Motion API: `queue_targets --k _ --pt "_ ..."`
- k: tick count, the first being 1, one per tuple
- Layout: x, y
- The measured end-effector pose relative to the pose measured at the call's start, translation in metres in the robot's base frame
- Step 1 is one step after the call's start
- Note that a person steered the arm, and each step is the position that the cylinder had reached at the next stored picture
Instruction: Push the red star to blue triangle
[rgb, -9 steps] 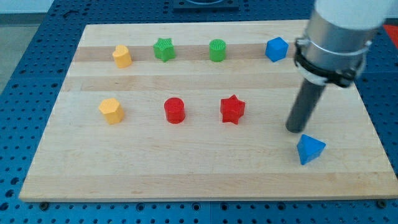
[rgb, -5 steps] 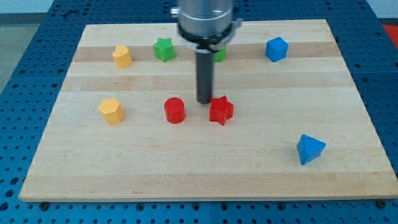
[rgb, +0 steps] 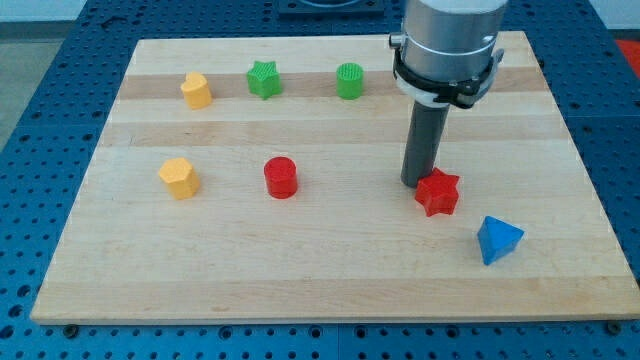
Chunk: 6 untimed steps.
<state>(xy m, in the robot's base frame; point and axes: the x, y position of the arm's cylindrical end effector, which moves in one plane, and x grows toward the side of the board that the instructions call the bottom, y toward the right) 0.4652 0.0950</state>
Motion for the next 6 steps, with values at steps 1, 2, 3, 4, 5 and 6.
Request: queue_targets --k 1,2,3,4,5,6 --pt "0.003 0.001" --pt "0.012 0.005" --pt "0.0 -0.017" --pt "0.003 -0.033" --pt "0.017 -0.033" --pt "0.025 -0.025"
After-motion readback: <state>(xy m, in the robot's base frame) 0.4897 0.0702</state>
